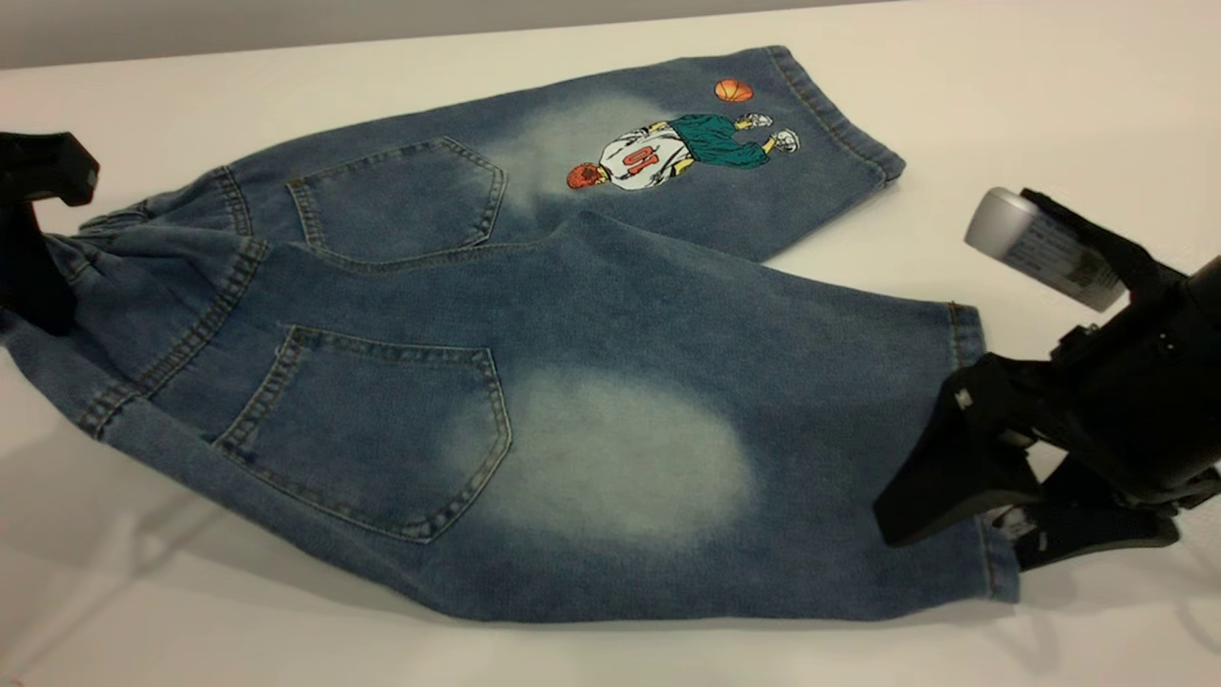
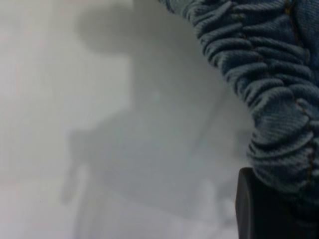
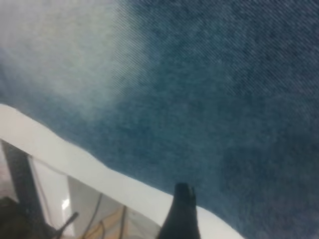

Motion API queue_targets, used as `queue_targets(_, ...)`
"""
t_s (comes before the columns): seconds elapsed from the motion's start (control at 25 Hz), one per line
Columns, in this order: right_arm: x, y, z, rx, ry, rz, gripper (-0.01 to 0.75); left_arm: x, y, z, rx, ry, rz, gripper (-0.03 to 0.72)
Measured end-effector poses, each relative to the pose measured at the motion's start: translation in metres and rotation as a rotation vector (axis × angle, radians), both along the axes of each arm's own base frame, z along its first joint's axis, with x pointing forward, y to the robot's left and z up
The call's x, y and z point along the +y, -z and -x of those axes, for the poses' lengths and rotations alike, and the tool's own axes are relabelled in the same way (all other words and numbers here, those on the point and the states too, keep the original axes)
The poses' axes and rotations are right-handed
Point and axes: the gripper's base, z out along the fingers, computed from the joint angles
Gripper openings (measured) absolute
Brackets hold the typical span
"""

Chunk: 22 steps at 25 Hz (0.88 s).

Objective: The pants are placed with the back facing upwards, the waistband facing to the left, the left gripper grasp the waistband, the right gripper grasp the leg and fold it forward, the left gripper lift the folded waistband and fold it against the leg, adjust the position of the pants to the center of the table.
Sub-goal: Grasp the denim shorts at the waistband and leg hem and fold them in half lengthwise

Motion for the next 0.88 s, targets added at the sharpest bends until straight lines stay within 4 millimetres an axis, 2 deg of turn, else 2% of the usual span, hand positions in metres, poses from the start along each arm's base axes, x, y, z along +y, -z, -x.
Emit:
queue_targets(0.2,0.005,0.007,0.001,0.019,0.014,-0.077,0.542,0.0,0.0,0.0,0.0,0.0,0.0,0.16)
queue_targets(0.36,0.007,0.015,0.004,0.039,0.023,-0.101,0.475,0.0,0.0,0.0,0.001,0.0,0.0,0.16)
queue_targets(0.48,0.005,0.017,0.002,0.019,0.029,-0.081,0.352,0.0,0.0,0.001,0.006,0.0,0.0,0.16)
queue_targets(0.68,0.002,0.02,0.0,0.001,0.037,-0.035,0.058,0.0,0.0,0.001,0.01,0.001,0.0,0.16)
queue_targets(0.76,0.002,0.02,0.0,0.001,0.04,-0.037,0.021,0.0,0.0,0.001,0.012,0.0,0.0,0.16)
queue_targets(0.88,0.004,0.017,-0.001,-0.006,0.043,-0.057,0.016,0.0,0.0,0.001,0.012,0.0,0.0,0.16)
